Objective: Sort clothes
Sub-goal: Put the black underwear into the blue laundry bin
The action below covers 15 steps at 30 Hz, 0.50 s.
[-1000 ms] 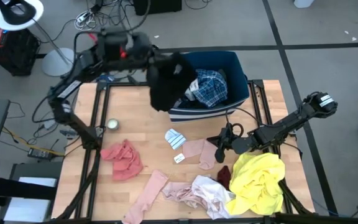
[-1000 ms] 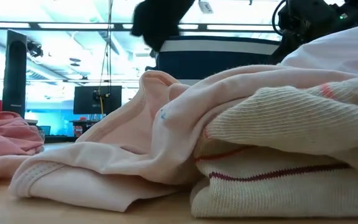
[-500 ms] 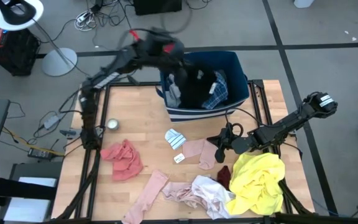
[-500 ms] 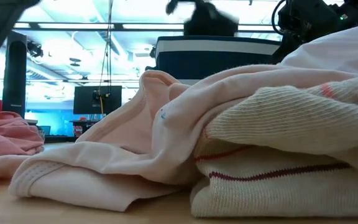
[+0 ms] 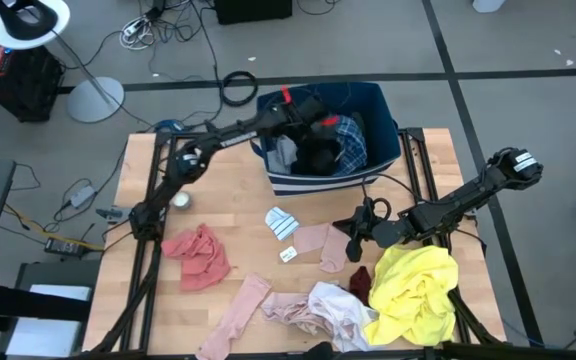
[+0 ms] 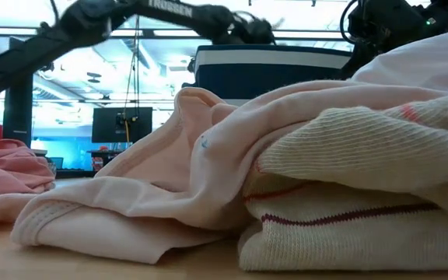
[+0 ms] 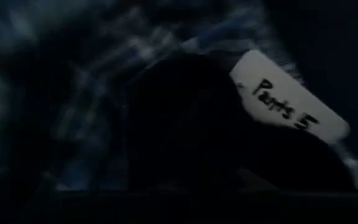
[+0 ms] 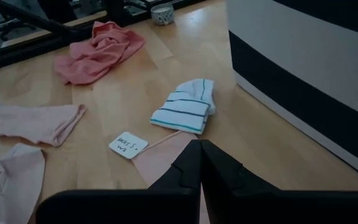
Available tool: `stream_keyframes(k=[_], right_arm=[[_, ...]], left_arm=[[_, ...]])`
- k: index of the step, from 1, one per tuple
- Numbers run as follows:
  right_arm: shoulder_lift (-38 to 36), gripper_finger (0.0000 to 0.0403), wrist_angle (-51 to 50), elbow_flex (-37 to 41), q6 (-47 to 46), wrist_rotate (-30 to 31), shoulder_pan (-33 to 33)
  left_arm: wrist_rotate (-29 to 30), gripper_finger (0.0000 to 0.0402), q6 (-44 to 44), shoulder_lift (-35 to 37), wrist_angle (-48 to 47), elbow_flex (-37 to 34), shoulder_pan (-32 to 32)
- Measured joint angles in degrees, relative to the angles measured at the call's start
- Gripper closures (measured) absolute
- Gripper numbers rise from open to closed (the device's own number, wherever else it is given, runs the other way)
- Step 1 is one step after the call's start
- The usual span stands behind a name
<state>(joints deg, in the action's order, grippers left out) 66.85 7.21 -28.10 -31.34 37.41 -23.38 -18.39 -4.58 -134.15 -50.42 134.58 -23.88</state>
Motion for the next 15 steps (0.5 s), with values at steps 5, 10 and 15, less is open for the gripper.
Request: stream_keyframes(k=[5, 10, 15], right_arm=[[0.0, 0.0397, -0.2, 0.0, 0.0, -0.1, 0.0], [0.0, 0.0397, -0.6, 0.0, 0.0, -0.1, 0.0], [0.0, 0.0394, -0.7, 0.0, 0.0, -0.1, 0.0]], left_arm=[[-3.2, 0.0333, -2.1, -4.2, 0.1, 0.1, 0.0], [-4.0, 0.0294, -1.7, -4.2, -0.2, 0.1, -0.1], [-5.3, 0.0287, -1.6, -0.1, -1.8, 0.0, -0.5]])
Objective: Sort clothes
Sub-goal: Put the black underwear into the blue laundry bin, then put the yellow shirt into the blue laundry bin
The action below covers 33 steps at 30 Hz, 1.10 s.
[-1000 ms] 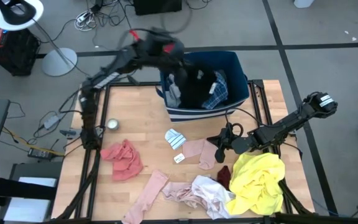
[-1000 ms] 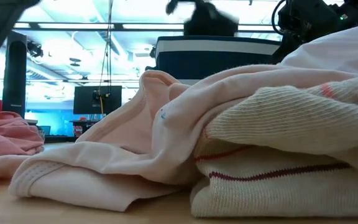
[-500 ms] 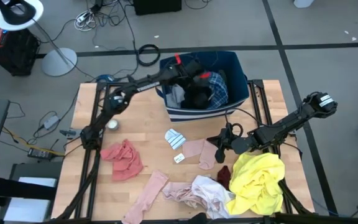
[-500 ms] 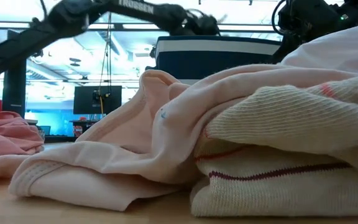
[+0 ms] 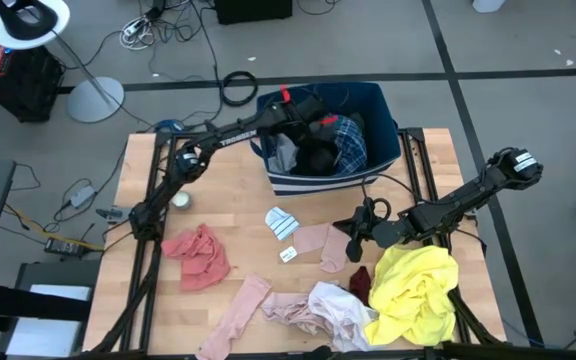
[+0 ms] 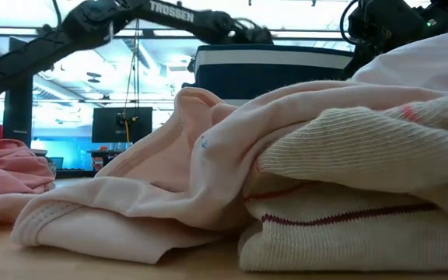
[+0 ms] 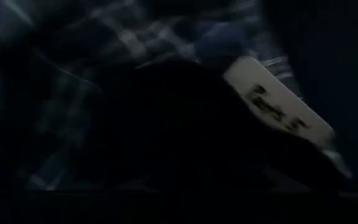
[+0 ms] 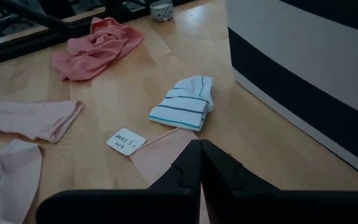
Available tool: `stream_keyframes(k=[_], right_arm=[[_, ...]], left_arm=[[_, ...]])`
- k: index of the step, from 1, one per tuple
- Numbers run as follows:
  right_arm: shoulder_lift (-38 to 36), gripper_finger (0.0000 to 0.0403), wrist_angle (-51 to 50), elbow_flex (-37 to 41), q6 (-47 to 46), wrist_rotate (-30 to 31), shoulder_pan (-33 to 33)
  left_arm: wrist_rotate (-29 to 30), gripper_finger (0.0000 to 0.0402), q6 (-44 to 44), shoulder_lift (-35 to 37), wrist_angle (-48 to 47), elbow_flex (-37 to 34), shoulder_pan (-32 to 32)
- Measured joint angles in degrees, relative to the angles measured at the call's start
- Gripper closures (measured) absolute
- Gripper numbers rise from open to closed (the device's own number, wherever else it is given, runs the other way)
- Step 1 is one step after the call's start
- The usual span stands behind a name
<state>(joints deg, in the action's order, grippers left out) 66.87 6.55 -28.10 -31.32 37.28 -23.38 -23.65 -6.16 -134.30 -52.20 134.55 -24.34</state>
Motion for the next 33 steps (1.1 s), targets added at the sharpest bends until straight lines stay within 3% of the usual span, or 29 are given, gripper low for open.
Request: stream_keyframes(k=[7, 15, 23, 28, 33], right_arm=[[0.0, 0.0397, -0.3, 0.0, 0.0, 0.0, 0.0], [0.0, 0.0396, -0.3, 0.0, 0.0, 0.0, 0.0], [0.0, 0.0394, 1.6, 0.0, 0.0, 0.0, 0.0], [0.0, 0.0395, 3.1, 0.0, -0.2, 0.0, 0.0], [0.0, 0.0398, 3.1, 0.0, -2.1, -3.5, -0.1]], left_arm=[[5.0, 0.0286, 0.5, 9.6, -6.5, 0.0, 0.8], [5.3, 0.0286, 5.6, 19.8, -14.3, 0.0, 4.4], [16.8, 0.0286, 9.5, 27.0, -15.4, -0.1, 14.1], [19.5, 0.0286, 10.7, 30.1, -11.9, -6.3, 19.3], [26.3, 0.0286, 8.7, 36.6, -5.0, -21.5, 21.4]])
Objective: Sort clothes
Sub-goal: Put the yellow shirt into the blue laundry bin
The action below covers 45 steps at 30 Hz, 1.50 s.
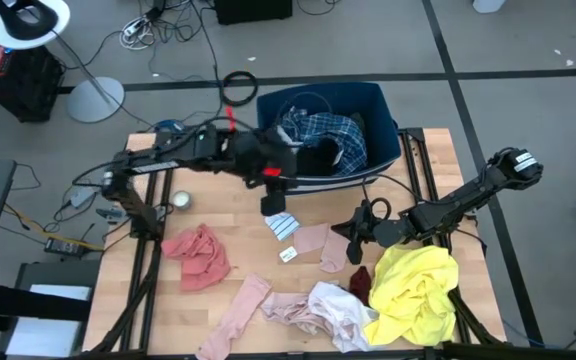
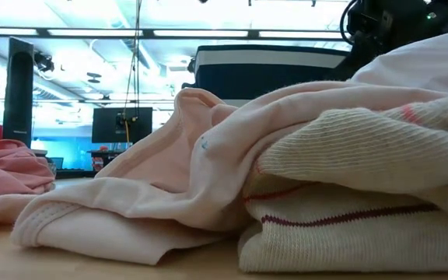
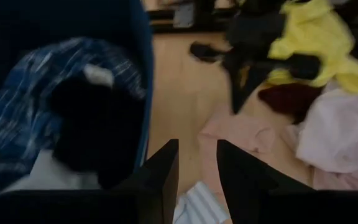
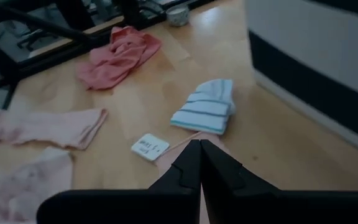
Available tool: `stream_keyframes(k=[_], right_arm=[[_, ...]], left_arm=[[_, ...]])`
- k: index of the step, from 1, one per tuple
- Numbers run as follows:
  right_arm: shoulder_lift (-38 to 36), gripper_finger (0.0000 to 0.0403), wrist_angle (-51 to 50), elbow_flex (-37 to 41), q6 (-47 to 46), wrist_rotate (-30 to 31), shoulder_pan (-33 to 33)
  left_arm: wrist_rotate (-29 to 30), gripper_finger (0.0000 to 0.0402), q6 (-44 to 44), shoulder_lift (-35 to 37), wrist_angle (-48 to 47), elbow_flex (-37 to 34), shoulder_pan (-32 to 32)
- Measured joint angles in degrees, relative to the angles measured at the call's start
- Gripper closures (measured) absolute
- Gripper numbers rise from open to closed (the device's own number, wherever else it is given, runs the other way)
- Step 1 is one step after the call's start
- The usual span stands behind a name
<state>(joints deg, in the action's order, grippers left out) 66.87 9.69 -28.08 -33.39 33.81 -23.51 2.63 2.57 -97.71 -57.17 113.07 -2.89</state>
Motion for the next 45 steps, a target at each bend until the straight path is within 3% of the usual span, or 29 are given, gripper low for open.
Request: stream_keyframes(k=[5, 18, 24, 28, 35, 40, 45], right_arm=[[0.0, 0.0394, 0.6, 0.0, -0.7, -3.8, 0.0], [0.0, 0.0392, 1.3, 0.0, -0.5, -4.1, 0.2], [0.0, 0.0351, -3.1, -2.9, -0.5, -12.6, 1.4], [0.0, 0.0307, -14.8, -9.3, -0.8, -15.7, 2.7], [0.0, 0.0246, -47.2, -26.1, -3.6, -16.9, 3.8], [0.0, 0.0241, -62.7, -36.0, -13.3, -20.7, 1.6], [-0.1, 0.025, -73.4, -38.5, -25.1, -26.1, -3.5]], left_arm=[[0.9, 0.0286, -3.7, 11.5, 13.4, -20.1, 0.4], [2.5, 0.0287, -16.8, 43.2, 40.9, -69.3, 2.1], [2.5, 0.0287, -21.0, 53.8, 54.7, -85.9, 5.4], [2.5, 0.0287, -24.0, 57.8, 62.4, -93.9, 7.0], [2.5, 0.0287, -28.5, 58.4, 74.3, -102.8, 8.6], [2.5, 0.0287, -28.8, 58.4, 79.5, -104.0, 8.6], [2.5, 0.0287, -28.6, 58.4, 80.6, -104.0, 8.6]])
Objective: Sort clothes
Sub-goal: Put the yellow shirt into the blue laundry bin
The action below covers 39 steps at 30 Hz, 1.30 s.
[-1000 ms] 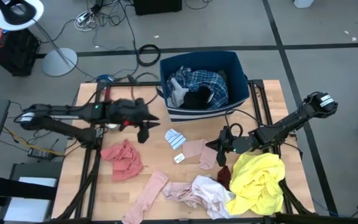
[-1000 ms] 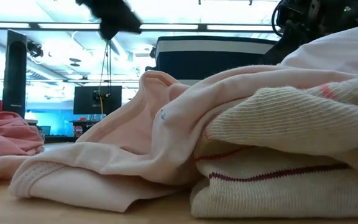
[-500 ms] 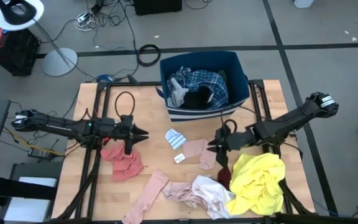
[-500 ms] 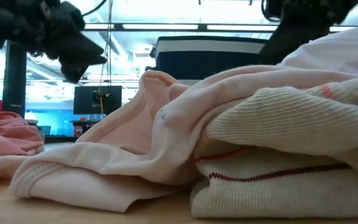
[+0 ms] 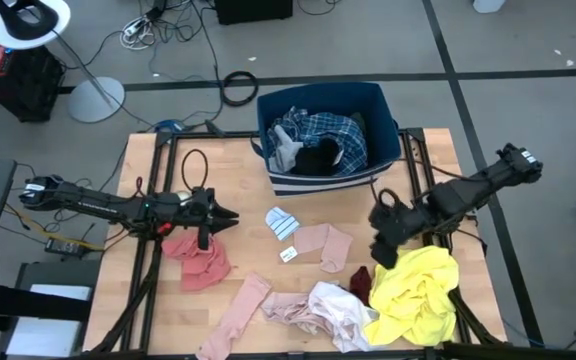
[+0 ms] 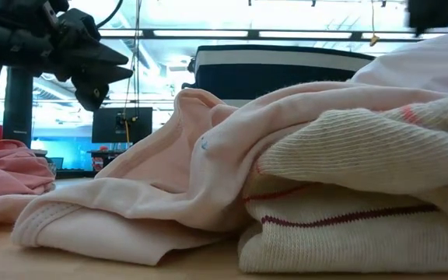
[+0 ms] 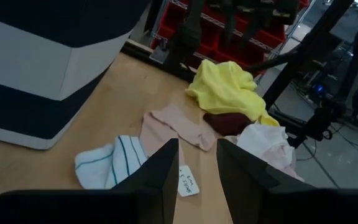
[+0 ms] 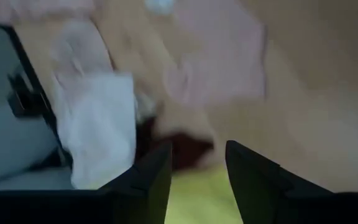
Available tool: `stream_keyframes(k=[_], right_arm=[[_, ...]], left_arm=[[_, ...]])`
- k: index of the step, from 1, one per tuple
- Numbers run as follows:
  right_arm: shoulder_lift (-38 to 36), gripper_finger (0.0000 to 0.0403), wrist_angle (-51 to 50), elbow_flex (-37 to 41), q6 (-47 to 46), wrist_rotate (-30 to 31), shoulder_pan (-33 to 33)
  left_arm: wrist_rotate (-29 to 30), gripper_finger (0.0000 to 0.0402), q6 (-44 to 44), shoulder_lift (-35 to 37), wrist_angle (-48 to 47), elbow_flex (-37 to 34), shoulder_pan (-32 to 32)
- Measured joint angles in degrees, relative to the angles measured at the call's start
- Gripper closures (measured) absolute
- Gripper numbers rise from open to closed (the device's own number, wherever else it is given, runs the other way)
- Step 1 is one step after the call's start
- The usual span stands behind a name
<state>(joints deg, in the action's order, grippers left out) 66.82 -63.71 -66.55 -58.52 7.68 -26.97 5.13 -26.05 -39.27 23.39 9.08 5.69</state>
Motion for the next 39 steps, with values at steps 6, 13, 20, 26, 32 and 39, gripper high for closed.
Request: stream_keyframes(k=[6, 13, 20, 26, 32, 39], right_arm=[[1.6, 0.0255, -7.9, 1.5, -15.6, -6.7, -9.0], [6.1, 0.0254, -8.4, 4.0, -27.8, -8.0, -19.1], [12.9, 0.0246, -3.1, 9.1, -35.2, -12.3, -24.1], [17.2, 0.0214, 11.3, 14.2, -33.4, -12.6, -25.2], [24.1, 0.0188, 17.0, 18.2, -28.7, -12.8, -25.4], [26.0, 0.027, 19.4, 17.6, -20.8, -6.7, -19.8]], left_arm=[[0.0, 0.0287, -0.1, 0.0, 0.0, 0.0, 0.0], [0.0, 0.0287, -0.5, 0.0, 1.0, 0.0, 0.0], [0.0, 0.0286, -1.5, 0.0, 1.0, 0.0, 0.0], [0.0, 0.0286, -2.5, -0.1, 1.0, 0.0, 0.0], [0.0, 0.0286, -2.8, -0.1, 1.0, 0.0, 0.0], [0.0, 0.0286, -2.8, -0.1, 1.1, 0.0, 0.0]])
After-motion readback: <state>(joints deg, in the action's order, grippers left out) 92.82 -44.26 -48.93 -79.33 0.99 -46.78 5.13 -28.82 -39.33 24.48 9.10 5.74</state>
